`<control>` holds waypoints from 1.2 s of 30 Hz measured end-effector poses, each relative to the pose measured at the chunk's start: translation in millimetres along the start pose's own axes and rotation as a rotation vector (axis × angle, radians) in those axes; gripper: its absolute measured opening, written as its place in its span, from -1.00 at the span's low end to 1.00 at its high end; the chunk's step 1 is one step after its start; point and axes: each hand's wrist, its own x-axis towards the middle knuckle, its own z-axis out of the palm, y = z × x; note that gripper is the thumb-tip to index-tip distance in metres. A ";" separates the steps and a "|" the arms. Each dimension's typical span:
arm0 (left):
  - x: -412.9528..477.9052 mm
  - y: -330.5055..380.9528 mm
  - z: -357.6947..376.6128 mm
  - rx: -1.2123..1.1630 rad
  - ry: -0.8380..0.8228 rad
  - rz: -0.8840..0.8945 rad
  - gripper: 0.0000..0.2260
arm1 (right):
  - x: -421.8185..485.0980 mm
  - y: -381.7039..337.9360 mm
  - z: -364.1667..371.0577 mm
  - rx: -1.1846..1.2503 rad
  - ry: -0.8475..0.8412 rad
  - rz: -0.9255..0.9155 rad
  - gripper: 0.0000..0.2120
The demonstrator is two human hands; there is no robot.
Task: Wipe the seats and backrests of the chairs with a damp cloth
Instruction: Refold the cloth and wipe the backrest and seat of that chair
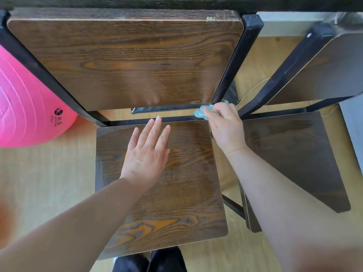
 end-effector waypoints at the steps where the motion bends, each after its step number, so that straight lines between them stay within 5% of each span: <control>1: -0.3 -0.5 0.7 0.000 0.001 -0.001 -0.49 | -0.9 0.8 6.1 -0.038 -0.013 -0.019 -0.83; 6: -6.0 -4.4 3.1 -0.012 -0.014 -0.004 -0.49 | -19.1 13.9 30.8 -0.174 -0.115 -0.036 -0.81; 11: -16.1 -9.9 -2.5 -0.029 -0.009 0.000 -0.49 | -46.4 20.5 29.6 -0.143 -0.024 0.041 -0.70; 19: -35.8 -17.0 -33.7 0.012 0.045 0.045 -0.49 | -60.9 -35.6 -47.8 0.019 0.344 0.049 -0.71; 26: -46.4 -21.9 -73.6 0.045 0.180 0.116 -0.56 | -2.0 -121.1 -147.8 0.041 0.604 -0.159 -0.72; 29: -48.8 -25.9 -81.8 0.059 0.192 0.151 -0.50 | 29.4 -149.0 -164.7 -0.033 0.572 -0.186 -0.72; 33: -49.9 -32.0 -86.4 0.067 0.222 0.168 -0.49 | 42.7 -164.6 -149.2 -0.154 0.308 -0.116 -0.70; 36: -50.9 -41.4 -92.6 0.067 0.247 0.152 -0.49 | 36.9 -173.1 -137.3 -0.171 0.324 -0.070 -0.72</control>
